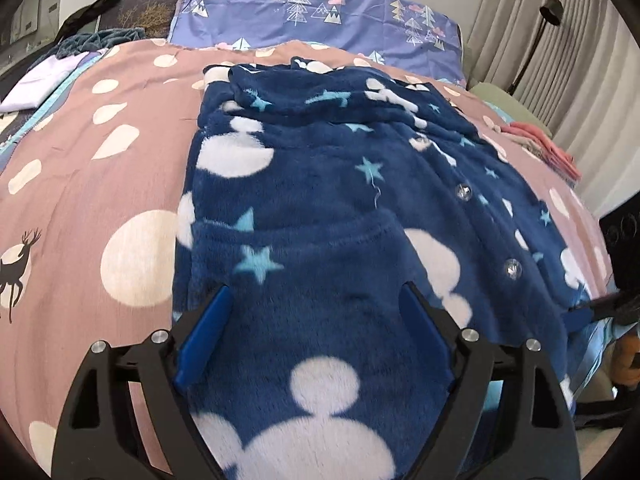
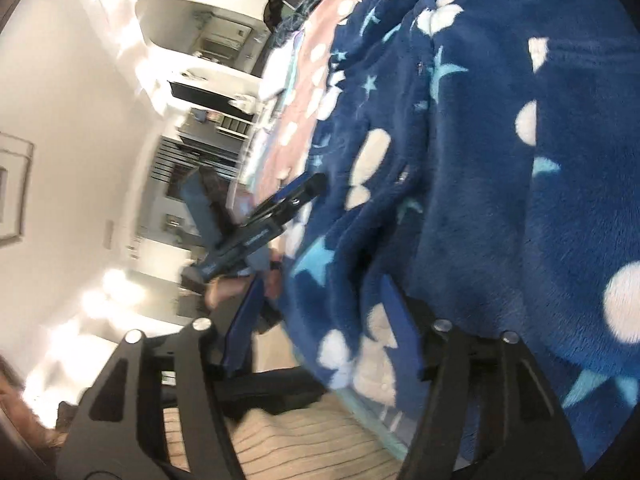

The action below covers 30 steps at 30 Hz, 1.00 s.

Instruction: Fold small clothes

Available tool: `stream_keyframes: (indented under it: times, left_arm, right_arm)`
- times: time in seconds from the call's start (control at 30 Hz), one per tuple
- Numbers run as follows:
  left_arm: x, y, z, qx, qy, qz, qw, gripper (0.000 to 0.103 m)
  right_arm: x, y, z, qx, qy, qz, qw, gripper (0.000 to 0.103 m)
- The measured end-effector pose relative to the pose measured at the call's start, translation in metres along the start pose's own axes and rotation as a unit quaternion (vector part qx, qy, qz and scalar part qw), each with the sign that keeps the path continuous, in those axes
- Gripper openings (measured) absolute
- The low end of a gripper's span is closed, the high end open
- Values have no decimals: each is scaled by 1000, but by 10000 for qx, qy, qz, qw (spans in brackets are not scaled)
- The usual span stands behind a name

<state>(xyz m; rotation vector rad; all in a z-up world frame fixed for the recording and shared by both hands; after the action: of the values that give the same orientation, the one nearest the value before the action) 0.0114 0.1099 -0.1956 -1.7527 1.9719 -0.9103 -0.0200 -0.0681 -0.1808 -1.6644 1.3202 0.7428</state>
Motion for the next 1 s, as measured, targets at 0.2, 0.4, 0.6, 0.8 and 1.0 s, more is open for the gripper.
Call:
stream_keyframes:
  times: [0.2,0.4,0.6,0.8,1.0]
  left_arm:
    - [2,2,-5,22,-217,84,9997,88]
    - [-23,17,-16,-144,-715,-23,9973,91]
    - [-41,41,-31,-244,-628,-325,9972,91]
    - [-32,61,-42,-322,29,-397,9987,91]
    - [4,73,-52,-210,848,-355,9955,55]
  right_arm:
    - [-6,0,21,171,906,-344,9951,5]
    - [-14,5,-32,712,1311,-773,9858,0]
    - [47,15,-42,731,1825,10,9805,2]
    - [51,16,-144,1994,2657,-249,9429,40]
    - [119,44,-175,1937,2278,997,9490,41]
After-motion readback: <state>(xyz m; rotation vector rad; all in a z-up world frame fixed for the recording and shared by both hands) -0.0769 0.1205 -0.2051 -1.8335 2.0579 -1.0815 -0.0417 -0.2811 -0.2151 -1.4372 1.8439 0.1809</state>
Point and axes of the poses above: each gripper's, at about its wrist camera, not at the fingertips, and z roughly the way its jaws point, x to its right, y to its underside, the point moved 8 cm from there along z, roughly the way its jaws point, and after that the axes turned 3 degrees about z, right-handed, at the moved point
